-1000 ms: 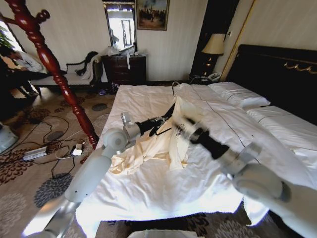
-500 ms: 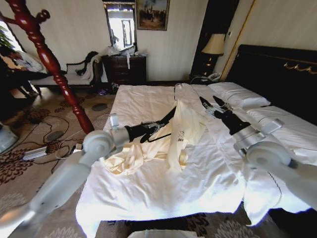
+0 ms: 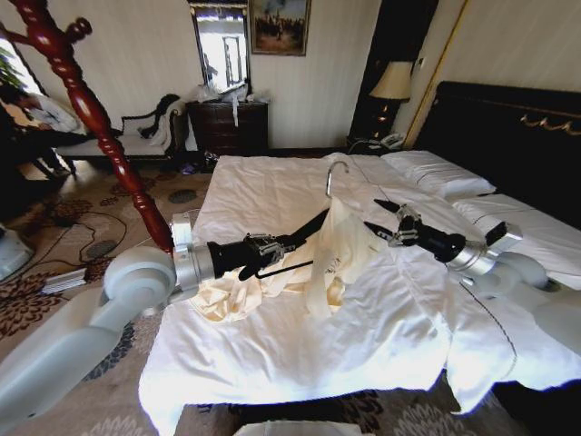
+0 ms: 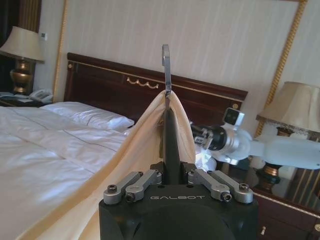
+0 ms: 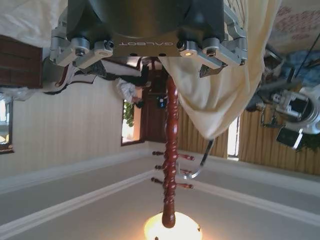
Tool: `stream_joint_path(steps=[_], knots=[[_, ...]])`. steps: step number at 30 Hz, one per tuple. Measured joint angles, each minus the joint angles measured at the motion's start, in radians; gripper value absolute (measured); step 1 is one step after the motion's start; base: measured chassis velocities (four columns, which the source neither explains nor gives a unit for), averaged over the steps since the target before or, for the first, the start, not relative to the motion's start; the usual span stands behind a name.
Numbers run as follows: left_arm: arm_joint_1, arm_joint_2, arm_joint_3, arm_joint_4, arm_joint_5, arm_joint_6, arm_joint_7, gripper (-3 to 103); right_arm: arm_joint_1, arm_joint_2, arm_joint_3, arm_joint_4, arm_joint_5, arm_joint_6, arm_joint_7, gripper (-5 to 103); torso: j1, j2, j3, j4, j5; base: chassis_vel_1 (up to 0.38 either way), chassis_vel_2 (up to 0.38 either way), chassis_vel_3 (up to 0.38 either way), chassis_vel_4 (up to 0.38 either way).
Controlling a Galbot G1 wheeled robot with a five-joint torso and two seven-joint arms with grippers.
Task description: Pick up the clothes from the bed and hang them on the clothes hanger.
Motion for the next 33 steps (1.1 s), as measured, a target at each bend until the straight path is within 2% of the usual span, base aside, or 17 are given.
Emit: stream_joint_path(steps=[11, 14, 16, 19, 22, 25, 27, 28, 29, 32, 33], knots=[[-0.002, -0.005, 0.018, -0.016, 0.003, -0.001, 0.000, 16, -0.006, -0.013, -0.008, -0.018, -0.028, -0.034, -0.141, 100, 0.000, 0.000, 0.000, 0.0002, -0.0001, 0.000, 0.000, 0.000, 0.000], [-0.005, -0.013, 0.022, -0.011, 0.008, -0.002, -0.001, 16, -0.007, -0.018, -0.009, -0.020, -0.031, -0.043, -0.175, 87, 0.000, 0.000, 0.000, 0.0000, -0.0002, 0.000, 0.000, 0.000, 0.000], [-0.005, -0.014, 0.023, -0.009, 0.009, -0.002, -0.001, 16, -0.007, -0.018, -0.009, -0.020, -0.031, -0.044, -0.176, 87, 0.000, 0.000, 0.000, 0.0000, -0.0001, 0.000, 0.000, 0.000, 0.000], [-0.007, -0.016, 0.028, -0.005, 0.014, -0.002, 0.000, 16, -0.007, -0.018, -0.009, -0.018, -0.032, -0.045, -0.174, 71, 0.000, 0.000, 0.000, 0.0001, -0.0001, 0.000, 0.000, 0.000, 0.000], [-0.008, -0.018, 0.030, -0.003, 0.015, -0.002, 0.001, 16, -0.007, -0.018, -0.009, -0.015, -0.037, -0.044, -0.167, 65, 0.000, 0.000, 0.000, 0.0000, -0.0001, 0.000, 0.000, 0.000, 0.000], [-0.011, -0.019, 0.033, 0.001, 0.016, -0.002, 0.003, 16, -0.008, -0.014, -0.007, 0.000, -0.050, -0.039, -0.150, 49, 0.000, 0.000, 0.000, 0.0000, -0.0001, 0.000, 0.000, 0.000, 0.000], [-0.011, -0.019, 0.033, 0.001, 0.016, -0.002, 0.003, 16, -0.008, -0.013, -0.007, 0.002, -0.053, -0.038, -0.147, 49, 0.000, 0.000, 0.000, 0.0001, -0.0001, 0.000, 0.000, 0.000, 0.000], [-0.012, -0.019, 0.033, 0.002, 0.017, -0.004, 0.003, 16, -0.008, -0.011, -0.005, 0.010, -0.069, -0.035, -0.141, 38, 0.000, 0.000, 0.000, 0.0001, -0.0002, 0.000, 0.000, 0.000, 0.000], [-0.013, -0.018, 0.033, 0.003, 0.018, -0.007, 0.003, 16, -0.008, -0.011, -0.004, 0.013, -0.079, -0.032, -0.137, 33, 0.000, 0.000, 0.000, 0.0000, -0.0001, 0.000, 0.000, 0.000, 0.000], [-0.013, -0.017, 0.032, 0.004, 0.019, -0.009, -0.001, 15, -0.008, -0.009, -0.003, 0.019, -0.095, -0.025, -0.122, 30, 0.000, 0.000, 0.000, 0.0000, 0.0000, 0.000, 0.000, 0.000, 0.000], [-0.015, -0.014, 0.030, 0.006, 0.021, -0.010, -0.001, 15, -0.006, -0.007, 0.001, 0.028, -0.111, -0.012, -0.096, 30, 0.000, 0.000, 0.000, 0.0000, 0.0000, 0.000, 0.000, 0.000, 0.000]])
